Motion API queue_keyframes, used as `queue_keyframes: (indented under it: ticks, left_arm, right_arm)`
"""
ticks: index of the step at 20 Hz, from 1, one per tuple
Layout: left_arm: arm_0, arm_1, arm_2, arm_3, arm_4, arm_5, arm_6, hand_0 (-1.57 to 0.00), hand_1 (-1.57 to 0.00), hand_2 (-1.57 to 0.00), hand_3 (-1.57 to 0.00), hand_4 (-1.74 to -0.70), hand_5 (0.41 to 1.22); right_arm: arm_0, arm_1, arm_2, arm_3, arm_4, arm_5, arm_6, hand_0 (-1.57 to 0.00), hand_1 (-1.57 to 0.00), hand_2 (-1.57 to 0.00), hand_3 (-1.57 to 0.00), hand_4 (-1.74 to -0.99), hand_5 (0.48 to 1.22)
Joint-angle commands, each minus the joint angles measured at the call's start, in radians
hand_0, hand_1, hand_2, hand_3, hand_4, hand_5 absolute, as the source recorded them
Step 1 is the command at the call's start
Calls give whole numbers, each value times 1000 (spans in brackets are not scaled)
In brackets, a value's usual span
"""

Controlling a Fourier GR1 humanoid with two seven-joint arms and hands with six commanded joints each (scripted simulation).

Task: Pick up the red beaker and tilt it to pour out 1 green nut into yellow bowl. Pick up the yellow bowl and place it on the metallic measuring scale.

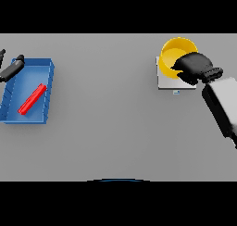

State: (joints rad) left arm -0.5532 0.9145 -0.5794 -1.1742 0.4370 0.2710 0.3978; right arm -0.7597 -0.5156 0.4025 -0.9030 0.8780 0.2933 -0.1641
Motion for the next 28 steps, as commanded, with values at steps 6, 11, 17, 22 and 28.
queue_keyframes:
  ticks: [6,11,17,22,28]
  left_arm:
    - [-1,-4,1,21,-1,-6,1,1,1,1,1,-729,714]
    - [11,7,-1,8,-1,-12,-7,1,1,1,1,-727,715]
    - [-4,-15,-4,22,-1,-13,-6,1,1,1,1,-729,723]
    - [-8,-7,2,24,0,-13,-3,1,1,1,1,-722,703]
    - [-16,-12,0,33,-3,-16,-3,1,1,1,1,-720,693]
  right_arm:
    - [-16,28,-24,93,-28,-2,-6,-1548,-1571,-1393,-1407,-1741,1221]
    - [-18,38,-26,118,-28,19,1,-1397,-1571,-1385,-1363,-1741,1221]
    - [-23,31,-46,132,-46,59,6,-461,-703,-799,-669,-1563,971]
    - [-31,24,-19,151,-19,42,-46,-150,-243,-375,-449,-1469,842]
    - [-23,25,-26,147,-31,87,0,-39,-63,-103,-272,-1410,759]
